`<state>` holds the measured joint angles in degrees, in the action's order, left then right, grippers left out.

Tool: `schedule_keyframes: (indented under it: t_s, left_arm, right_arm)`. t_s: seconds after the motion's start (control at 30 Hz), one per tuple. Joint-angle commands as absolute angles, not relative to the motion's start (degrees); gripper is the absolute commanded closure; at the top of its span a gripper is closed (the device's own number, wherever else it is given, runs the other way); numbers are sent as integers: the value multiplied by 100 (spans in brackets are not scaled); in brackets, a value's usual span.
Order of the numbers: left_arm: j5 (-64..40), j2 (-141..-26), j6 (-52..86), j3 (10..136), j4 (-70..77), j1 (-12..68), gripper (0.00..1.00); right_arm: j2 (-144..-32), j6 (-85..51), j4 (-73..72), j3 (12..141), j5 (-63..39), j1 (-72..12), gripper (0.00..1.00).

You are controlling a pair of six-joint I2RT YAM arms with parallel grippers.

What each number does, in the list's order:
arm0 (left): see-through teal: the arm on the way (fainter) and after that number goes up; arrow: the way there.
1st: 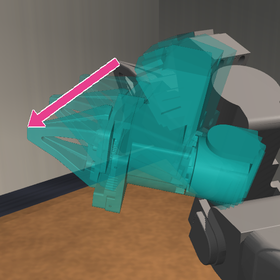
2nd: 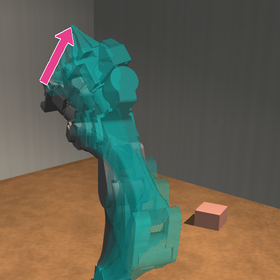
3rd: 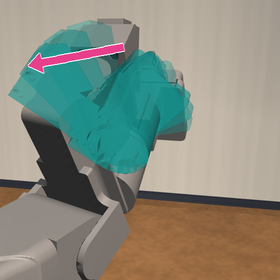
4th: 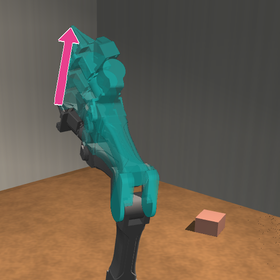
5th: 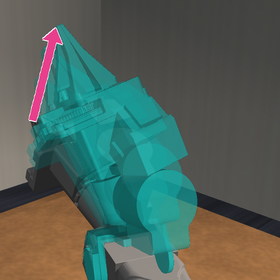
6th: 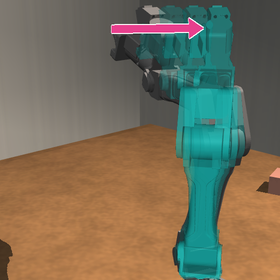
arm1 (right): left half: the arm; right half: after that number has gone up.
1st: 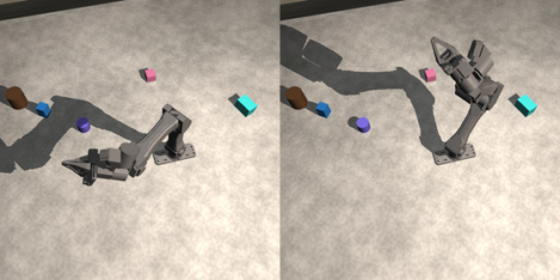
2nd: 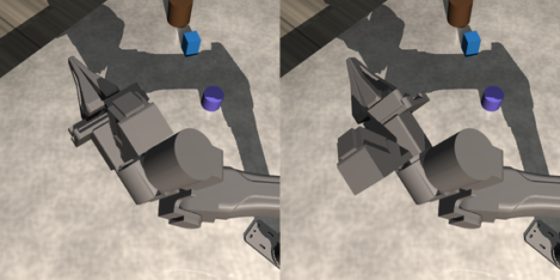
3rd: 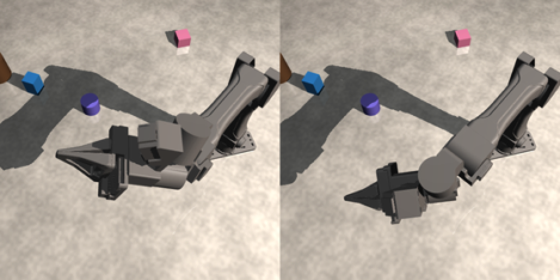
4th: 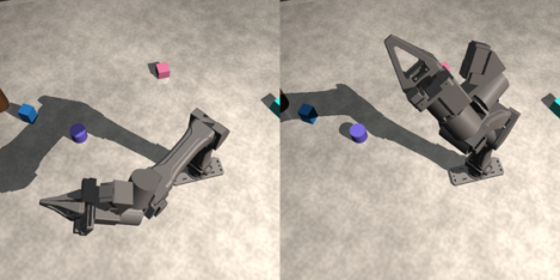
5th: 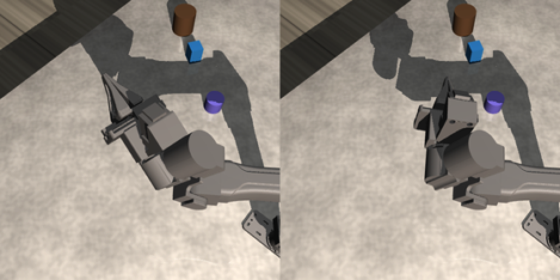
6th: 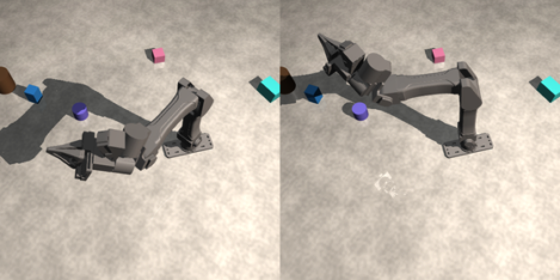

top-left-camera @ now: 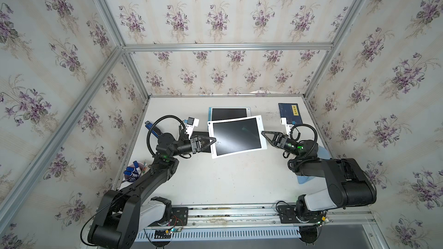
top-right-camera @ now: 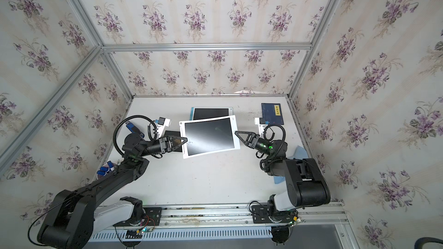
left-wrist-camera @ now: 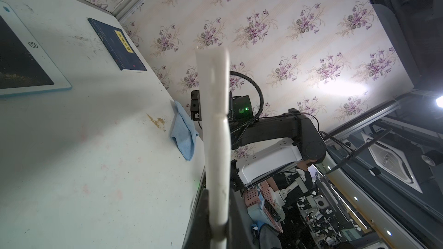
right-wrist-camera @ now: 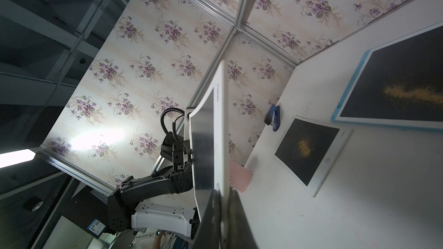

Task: Wipe the drawing tablet
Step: Pick up the drawing tablet from the center of the board.

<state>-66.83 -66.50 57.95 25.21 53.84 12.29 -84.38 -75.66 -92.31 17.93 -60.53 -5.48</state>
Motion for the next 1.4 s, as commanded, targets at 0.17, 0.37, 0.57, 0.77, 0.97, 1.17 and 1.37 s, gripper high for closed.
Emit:
schedule_keyframes:
  t_s: [0.17,0.37,0.57,0.77,0.97,1.17,1.37]
  left_arm:
    - [-6805,-6584,5590,2584,5671,1256,100]
    - [-6802,-6505,5529,2575,5556,1262,100]
    - [-6776,-6425,5405,2574,5342,1252,100]
    - [-6784,-6394,5361,2560,5273,1257,100]
    - [-6787,-6381,5335,2566,5223,1262,100]
    - [-6784,-6372,5308,2565,5187,1252,100]
    - [-6785,-6372,5293,2552,5139,1254,100]
  right_arm:
    - [-8411,-7769,-10433,1910,-6253,-674,96]
    - [-8402,-7787,-10425,1932,-6191,-677,95]
    - [-8403,-7787,-10426,1940,-6144,-677,90]
    - [-8442,-7768,-10415,1917,-6074,-672,92]
    - [-8438,-7777,-10422,1951,-6051,-675,84]
    - [-8463,-7762,-10429,1945,-6038,-676,96]
    - [-8390,-7705,-10427,1934,-6061,-675,100]
